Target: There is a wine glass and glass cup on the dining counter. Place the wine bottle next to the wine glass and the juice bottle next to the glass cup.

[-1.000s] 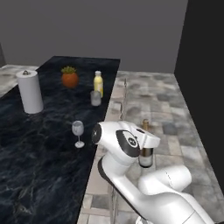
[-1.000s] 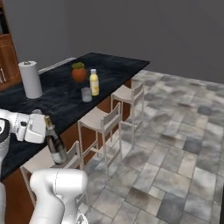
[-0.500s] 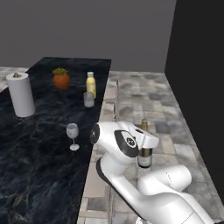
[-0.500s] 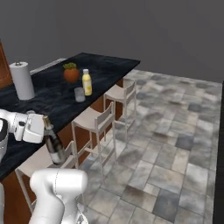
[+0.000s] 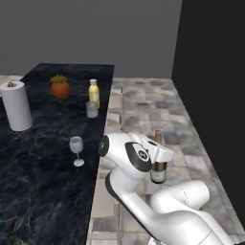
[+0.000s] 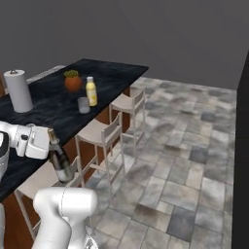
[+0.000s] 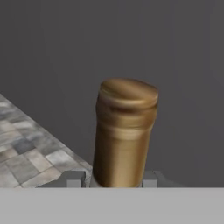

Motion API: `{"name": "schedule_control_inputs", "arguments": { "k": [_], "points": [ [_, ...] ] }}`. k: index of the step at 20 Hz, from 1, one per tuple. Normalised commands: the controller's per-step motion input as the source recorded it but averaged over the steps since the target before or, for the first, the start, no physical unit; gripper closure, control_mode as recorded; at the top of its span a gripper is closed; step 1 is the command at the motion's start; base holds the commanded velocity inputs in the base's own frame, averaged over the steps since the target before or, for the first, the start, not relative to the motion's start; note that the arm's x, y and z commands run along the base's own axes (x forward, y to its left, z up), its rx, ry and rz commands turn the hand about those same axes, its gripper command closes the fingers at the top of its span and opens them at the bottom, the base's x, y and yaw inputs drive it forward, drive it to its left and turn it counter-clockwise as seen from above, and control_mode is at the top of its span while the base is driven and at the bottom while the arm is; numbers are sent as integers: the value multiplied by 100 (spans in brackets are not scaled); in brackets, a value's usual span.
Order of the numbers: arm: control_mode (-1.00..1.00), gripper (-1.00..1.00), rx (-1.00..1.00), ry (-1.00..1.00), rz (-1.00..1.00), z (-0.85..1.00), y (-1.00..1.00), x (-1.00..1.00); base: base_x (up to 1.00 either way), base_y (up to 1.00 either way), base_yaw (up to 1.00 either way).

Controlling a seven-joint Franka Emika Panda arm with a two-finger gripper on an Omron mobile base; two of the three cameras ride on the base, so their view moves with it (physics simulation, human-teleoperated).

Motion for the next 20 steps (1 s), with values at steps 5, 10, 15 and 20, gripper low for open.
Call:
{"name": "schedule_control_inputs", "arguments": {
  "k": [5,10,15,20],
  "points": [
    [100,100,0,0,0,0,0,0,-2,28,-2],
    [100,100,0,0,0,0,0,0,-24,31,1],
    [100,100,0,0,0,0,0,0,-48,27,0],
    [100,100,0,0,0,0,0,0,-30,30,3]
  ]
}}
